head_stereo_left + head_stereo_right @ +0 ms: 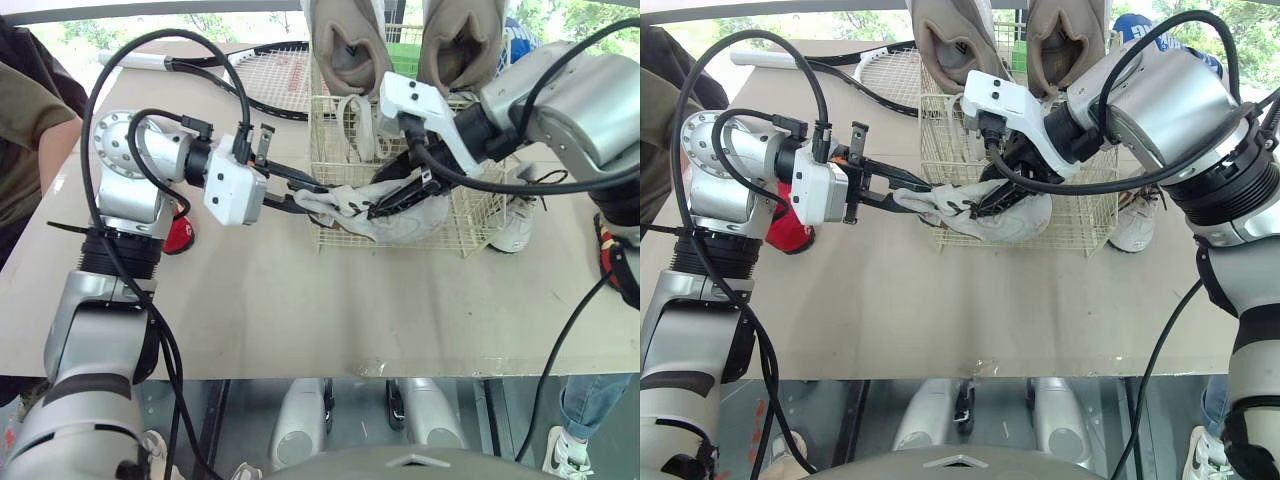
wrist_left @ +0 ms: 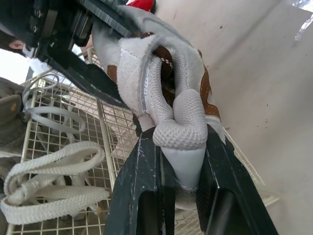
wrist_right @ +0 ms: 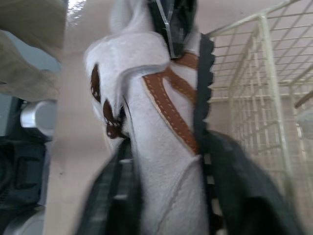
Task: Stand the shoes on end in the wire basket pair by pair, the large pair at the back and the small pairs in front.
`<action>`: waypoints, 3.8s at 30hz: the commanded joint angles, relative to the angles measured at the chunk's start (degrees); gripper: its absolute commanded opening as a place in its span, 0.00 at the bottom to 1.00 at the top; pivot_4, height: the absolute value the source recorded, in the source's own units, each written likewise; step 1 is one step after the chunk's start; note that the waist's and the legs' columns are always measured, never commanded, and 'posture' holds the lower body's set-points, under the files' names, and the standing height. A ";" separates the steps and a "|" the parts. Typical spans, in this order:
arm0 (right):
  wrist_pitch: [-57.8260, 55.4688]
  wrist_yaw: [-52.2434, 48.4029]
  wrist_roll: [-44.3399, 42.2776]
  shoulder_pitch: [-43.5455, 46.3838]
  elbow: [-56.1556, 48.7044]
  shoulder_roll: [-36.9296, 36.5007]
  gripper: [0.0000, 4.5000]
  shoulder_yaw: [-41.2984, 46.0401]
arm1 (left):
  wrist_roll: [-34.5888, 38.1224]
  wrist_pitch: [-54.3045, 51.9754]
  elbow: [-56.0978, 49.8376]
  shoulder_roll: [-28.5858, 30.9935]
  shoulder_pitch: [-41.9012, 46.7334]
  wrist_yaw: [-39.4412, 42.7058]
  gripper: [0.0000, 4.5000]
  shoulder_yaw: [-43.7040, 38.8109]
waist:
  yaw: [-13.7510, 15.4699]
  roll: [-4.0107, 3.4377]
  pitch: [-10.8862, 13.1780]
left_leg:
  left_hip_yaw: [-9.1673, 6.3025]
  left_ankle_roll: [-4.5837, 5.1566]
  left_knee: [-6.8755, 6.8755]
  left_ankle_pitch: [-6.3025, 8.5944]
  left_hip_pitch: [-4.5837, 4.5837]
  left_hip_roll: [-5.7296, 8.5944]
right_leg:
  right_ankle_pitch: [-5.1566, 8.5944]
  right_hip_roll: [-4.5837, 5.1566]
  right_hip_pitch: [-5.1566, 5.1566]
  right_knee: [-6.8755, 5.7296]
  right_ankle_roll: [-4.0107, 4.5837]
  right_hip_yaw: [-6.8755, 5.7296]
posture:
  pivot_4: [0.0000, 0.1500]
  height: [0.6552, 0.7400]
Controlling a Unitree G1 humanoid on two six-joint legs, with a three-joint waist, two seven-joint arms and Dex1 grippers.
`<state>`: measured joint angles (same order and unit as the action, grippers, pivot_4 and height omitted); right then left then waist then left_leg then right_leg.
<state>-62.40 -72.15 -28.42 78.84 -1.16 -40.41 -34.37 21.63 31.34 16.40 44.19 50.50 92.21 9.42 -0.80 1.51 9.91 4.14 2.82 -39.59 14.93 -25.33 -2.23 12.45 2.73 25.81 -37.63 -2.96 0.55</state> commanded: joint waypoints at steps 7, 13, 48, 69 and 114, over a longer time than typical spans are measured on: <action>1.74 0.40 -11.91 -11.08 -11.88 -0.29 0.02 23.22 | 27.88 -46.92 -22.76 7.96 -17.04 -23.27 0.70 -18.45 | -0.24 0.01 0.02 | -0.43 -0.01 0.03 0.00 -0.09 -0.24 | 0.01 0.04 0.01 -0.08 -0.04 -0.06 | 1.00 1.00; 6.66 15.97 -20.40 -20.86 -15.20 12.96 0.02 41.43 | 42.23 -59.40 -37.51 3.27 -36.36 -43.32 0.70 -33.60 | -0.16 0.01 0.02 | -0.50 -0.13 0.12 -0.07 0.28 -0.18 | 0.03 0.19 -0.27 -0.09 -0.07 -0.15 | 1.00 1.00; 110.13 39.57 23.00 -28.87 51.81 44.27 0.02 34.94 | 42.68 -56.15 -58.28 -9.45 -60.49 -60.28 0.70 -37.64 | -1.94 0.87 -0.78 | 0.04 -0.77 1.33 -0.04 4.27 -0.14 | 0.46 0.67 -3.28 0.08 0.75 0.29 | 1.00 1.00; 76.03 52.73 26.57 -34.17 22.73 45.29 0.12 29.11 | 40.38 -53.74 -59.12 -12.12 -63.49 -59.85 0.70 -36.22 | -1.60 0.32 -0.51 | -0.19 -0.61 1.73 -0.30 2.46 -0.07 | 0.48 1.34 -1.66 0.29 0.91 -0.88 | 1.00 1.00; 62.78 48.65 23.72 -37.83 11.16 40.67 0.01 25.06 | 36.98 -51.48 -61.12 -15.12 -66.48 -61.13 0.70 -33.05 | -1.56 0.25 -0.35 | -0.13 -0.59 2.17 -0.32 2.42 -0.08 | 0.48 0.87 -1.67 0.82 0.88 -0.88 | 1.00 1.00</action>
<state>0.00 -22.34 -4.71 42.26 9.01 0.69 -9.06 58.11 -21.53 -41.30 28.81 -15.33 30.39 -22.38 -2.36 1.76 9.56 4.02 2.23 -37.41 14.61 -22.90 -2.31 12.93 3.60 24.13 -36.81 -2.08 -0.32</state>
